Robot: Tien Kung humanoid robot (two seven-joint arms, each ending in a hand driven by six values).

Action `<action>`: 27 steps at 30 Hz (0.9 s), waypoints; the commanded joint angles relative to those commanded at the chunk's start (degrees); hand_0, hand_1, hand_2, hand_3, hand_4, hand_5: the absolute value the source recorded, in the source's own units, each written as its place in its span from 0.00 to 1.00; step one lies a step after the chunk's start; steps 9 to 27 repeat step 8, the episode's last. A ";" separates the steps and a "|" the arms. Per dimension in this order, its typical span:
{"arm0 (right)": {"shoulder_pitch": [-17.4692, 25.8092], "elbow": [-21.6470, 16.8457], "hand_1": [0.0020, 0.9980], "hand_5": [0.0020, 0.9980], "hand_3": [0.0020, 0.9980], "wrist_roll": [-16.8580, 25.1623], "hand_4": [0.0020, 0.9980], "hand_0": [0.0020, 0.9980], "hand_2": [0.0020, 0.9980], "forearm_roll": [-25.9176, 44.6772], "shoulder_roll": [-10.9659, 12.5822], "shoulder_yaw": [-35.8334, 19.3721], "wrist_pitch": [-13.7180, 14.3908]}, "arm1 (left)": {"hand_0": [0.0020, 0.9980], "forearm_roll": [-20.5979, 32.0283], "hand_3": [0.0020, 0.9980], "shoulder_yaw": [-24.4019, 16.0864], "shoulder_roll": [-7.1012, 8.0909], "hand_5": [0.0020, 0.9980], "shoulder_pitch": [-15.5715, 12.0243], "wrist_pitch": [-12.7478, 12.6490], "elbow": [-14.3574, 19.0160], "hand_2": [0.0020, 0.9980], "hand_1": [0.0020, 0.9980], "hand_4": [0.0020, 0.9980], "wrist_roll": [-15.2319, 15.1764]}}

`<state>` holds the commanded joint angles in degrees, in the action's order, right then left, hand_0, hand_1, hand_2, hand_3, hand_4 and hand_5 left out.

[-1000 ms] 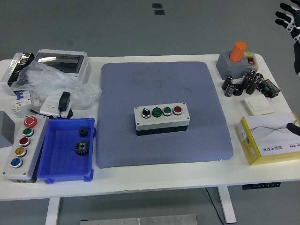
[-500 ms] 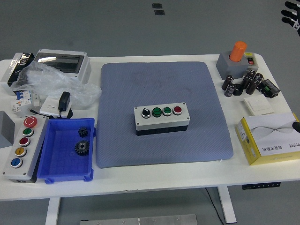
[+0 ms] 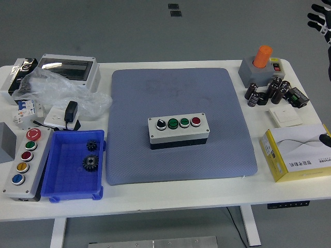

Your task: Pick up the button,place it on the desk,press the button,press the button

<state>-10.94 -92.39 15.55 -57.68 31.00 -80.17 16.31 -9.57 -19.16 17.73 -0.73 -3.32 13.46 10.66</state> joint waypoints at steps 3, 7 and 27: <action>0.02 0.21 0.77 0.79 0.83 -0.05 1.00 0.79 0.79 0.17 -0.02 0.11 -0.05 | 0.69 -0.19 0.69 -0.31 -0.09 0.45 -0.11 -0.05 0.03 0.67 0.73 0.71 0.12; 0.11 0.25 0.77 0.79 0.83 -0.22 1.00 0.79 0.79 0.15 -0.02 0.17 -0.11 | 0.69 -0.36 0.69 -0.53 -0.26 0.45 -0.35 -0.06 0.01 0.67 0.73 0.71 0.32; 0.09 0.24 0.77 0.79 0.83 -0.26 1.00 0.79 0.79 0.13 -0.01 0.14 -0.12 | 0.69 -0.40 0.69 -0.58 -0.28 0.45 -0.37 -0.09 0.00 0.67 0.73 0.71 0.36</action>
